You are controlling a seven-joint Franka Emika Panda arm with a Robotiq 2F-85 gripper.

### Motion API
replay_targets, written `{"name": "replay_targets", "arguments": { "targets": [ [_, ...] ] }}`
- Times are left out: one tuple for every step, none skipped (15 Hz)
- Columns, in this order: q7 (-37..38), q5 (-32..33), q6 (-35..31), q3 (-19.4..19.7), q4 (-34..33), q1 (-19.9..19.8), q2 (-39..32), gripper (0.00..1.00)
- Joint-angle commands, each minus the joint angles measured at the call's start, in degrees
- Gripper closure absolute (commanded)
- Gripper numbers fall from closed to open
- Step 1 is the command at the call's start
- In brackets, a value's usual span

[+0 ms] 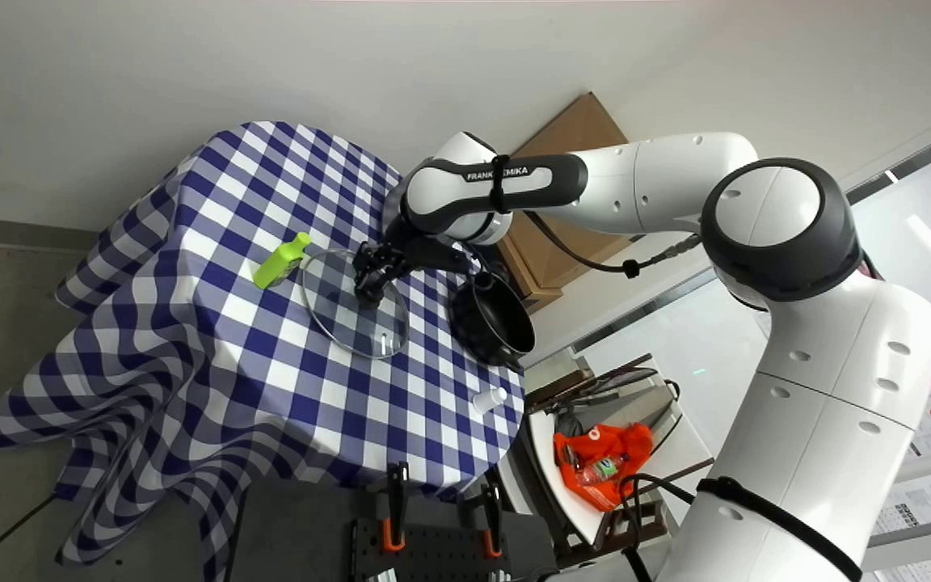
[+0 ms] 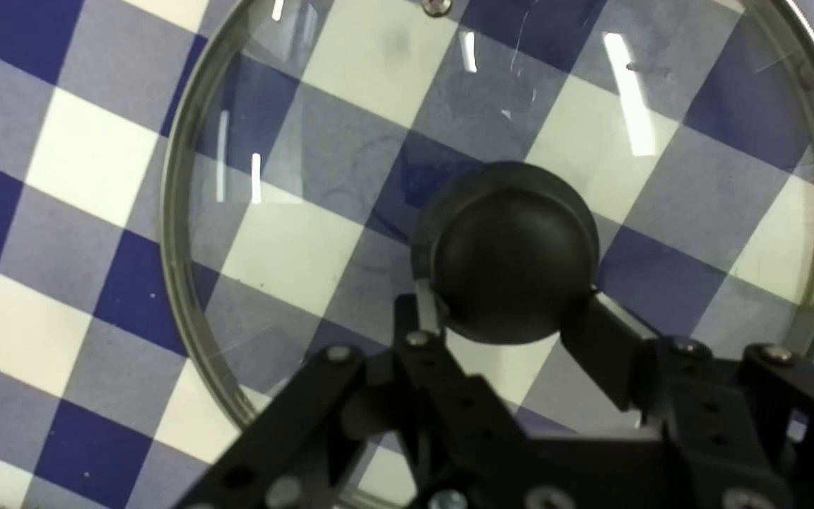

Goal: Put the lid on the black pot

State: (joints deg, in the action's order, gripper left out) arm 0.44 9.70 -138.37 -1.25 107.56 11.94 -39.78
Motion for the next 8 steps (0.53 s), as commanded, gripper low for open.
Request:
{"name": "replay_targets", "arguments": {
  "targets": [
    [0.9,0.9,1.4,-0.1,0.2,0.3,0.9,0.79],
    [0.6,0.8,1.4,-0.3,0.5,0.1,1.3,0.84],
    [0.6,0.8,1.2,-0.3,0.9,0.1,1.8,0.92],
    [0.4,0.6,1.1,-0.5,1.2,-0.1,2.3,0.53],
    [0.3,0.6,1.1,-0.6,1.5,-0.2,2.6,0.59],
    [0.2,0.5,1.1,-0.6,2.1,-0.3,3.0,0.59],
    [0.0,0.4,1.2,-0.8,2.6,-0.5,3.5,0.53],
    [-0.2,0.3,1.3,-0.8,3.4,-0.6,4.1,0.45]
  ]
}}
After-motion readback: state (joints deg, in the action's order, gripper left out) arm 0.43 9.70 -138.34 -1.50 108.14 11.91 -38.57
